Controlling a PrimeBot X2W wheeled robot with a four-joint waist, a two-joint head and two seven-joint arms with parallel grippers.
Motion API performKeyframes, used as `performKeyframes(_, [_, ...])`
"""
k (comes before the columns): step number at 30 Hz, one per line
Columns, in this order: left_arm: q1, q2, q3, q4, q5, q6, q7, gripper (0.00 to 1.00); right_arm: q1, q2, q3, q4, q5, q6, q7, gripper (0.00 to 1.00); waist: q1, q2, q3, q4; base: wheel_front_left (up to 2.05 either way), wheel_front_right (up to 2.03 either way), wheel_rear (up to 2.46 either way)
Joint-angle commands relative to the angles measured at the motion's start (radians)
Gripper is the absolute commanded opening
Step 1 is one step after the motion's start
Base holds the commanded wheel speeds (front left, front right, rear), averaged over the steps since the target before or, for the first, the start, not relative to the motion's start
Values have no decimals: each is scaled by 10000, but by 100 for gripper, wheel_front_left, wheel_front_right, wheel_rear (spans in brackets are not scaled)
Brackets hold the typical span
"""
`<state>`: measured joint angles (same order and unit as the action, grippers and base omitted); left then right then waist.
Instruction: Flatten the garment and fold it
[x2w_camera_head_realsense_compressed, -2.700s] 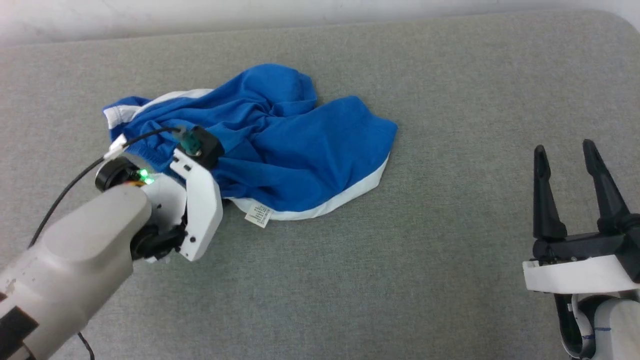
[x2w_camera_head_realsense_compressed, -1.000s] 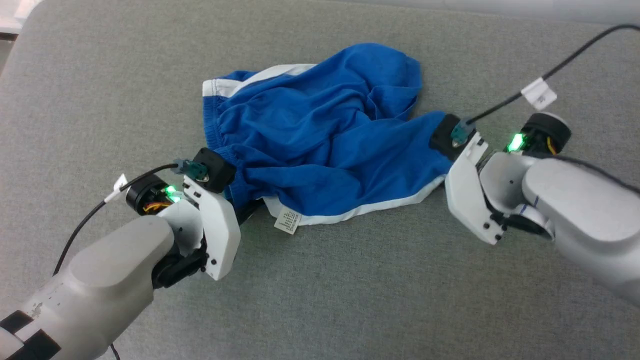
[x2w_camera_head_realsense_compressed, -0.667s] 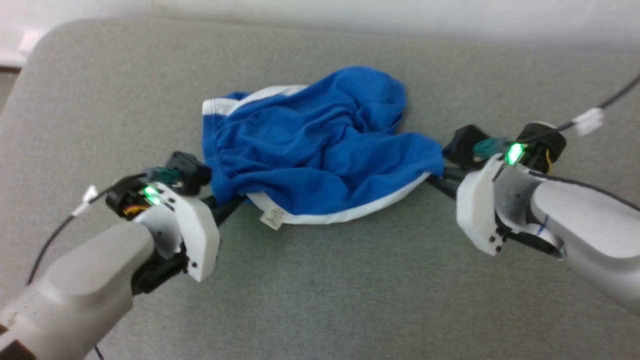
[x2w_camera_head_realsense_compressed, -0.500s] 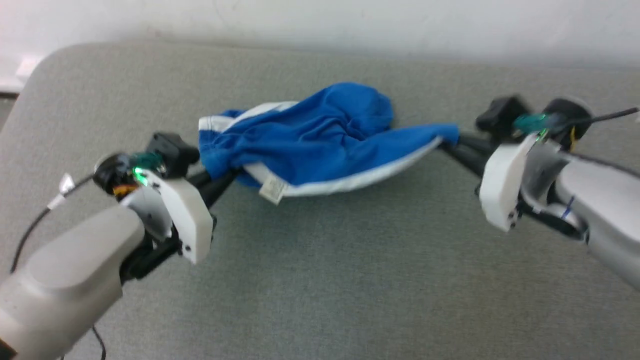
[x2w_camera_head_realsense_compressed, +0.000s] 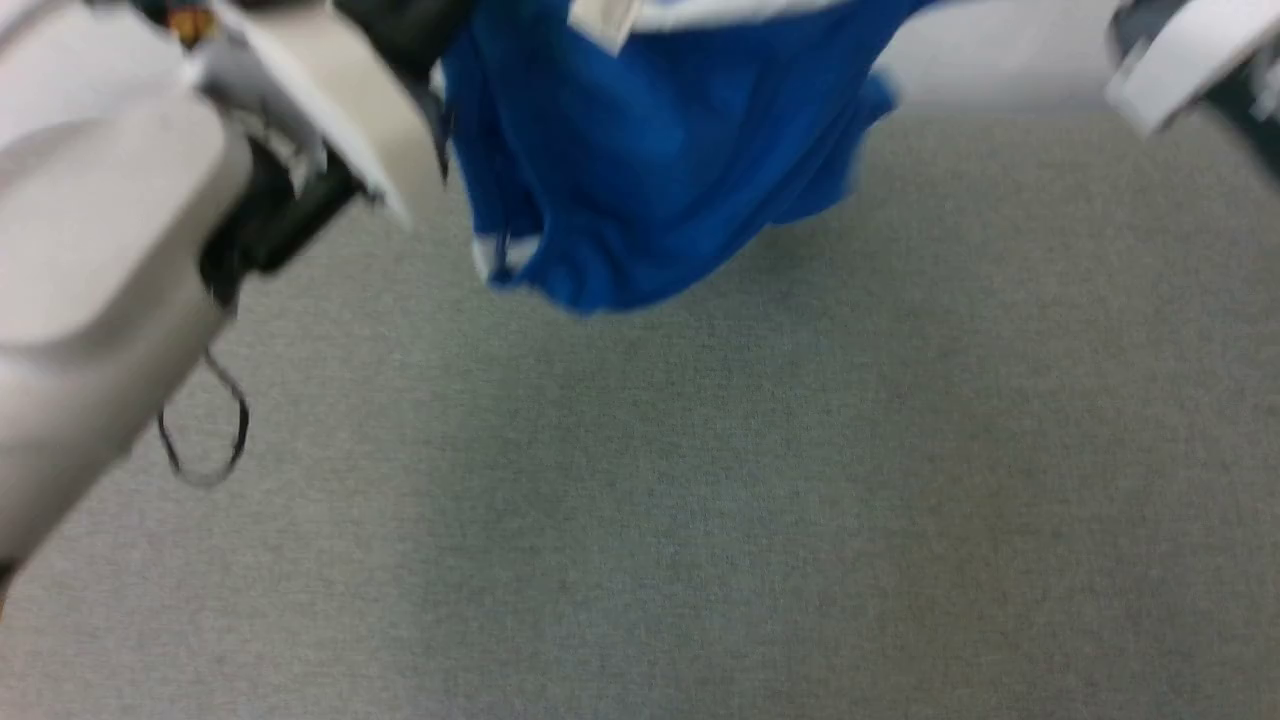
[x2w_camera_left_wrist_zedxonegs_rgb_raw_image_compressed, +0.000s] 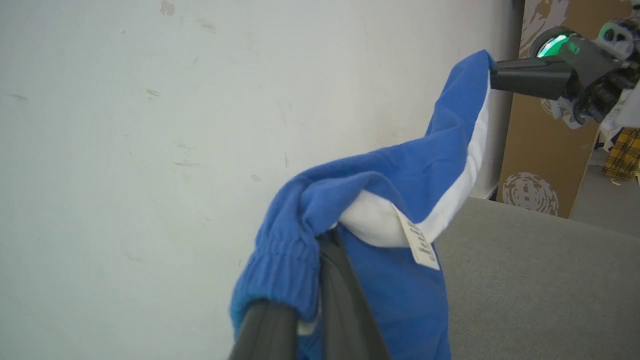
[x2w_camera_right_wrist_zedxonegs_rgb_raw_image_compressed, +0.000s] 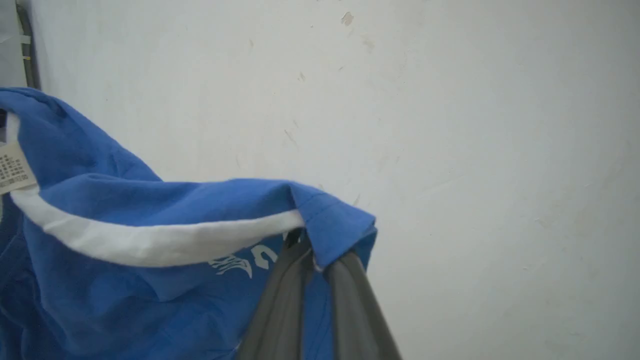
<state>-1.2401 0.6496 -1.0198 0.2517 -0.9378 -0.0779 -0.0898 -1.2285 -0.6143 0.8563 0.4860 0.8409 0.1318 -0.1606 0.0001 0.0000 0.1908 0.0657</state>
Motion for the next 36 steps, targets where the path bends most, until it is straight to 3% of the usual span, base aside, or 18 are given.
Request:
performKeyframes(1, [-328,-124,137,119,54,-59,-9,0,-305,77,-186,132,-141,-11,-3,0,-1,0,698,-282,0,0,0])
performKeyframes(11, [-3848,-1300,953,1775,777,2,-188,0,-3420,197,-1687,1226,-1750,-11,305,0,-1,0,3019,-741,0,0,0])
performKeyframes(19, [-5168,-1596,1362,3148,930,-101,-740,0,-4795,516,-2251,1775,-2488,-11,140,0,-1,0,3974,-983,0,0,0])
performKeyframes(28, [-3410,-1707,983,4059,769,-328,-1462,0,-3323,963,-1631,2252,-2797,-11,-359,0,-1,0,3947,-958,0,0,0])
performKeyframes(33, [-1404,-1634,888,3985,804,-363,-1691,0,-1528,1171,-914,2279,-2987,-11,-737,0,-1,0,3429,-941,0,0,0])
performKeyframes(36, [181,-1532,1166,3482,934,-172,-1712,0,-237,1041,-479,2095,-2978,-11,-861,0,-1,0,2861,-856,0,0,0])
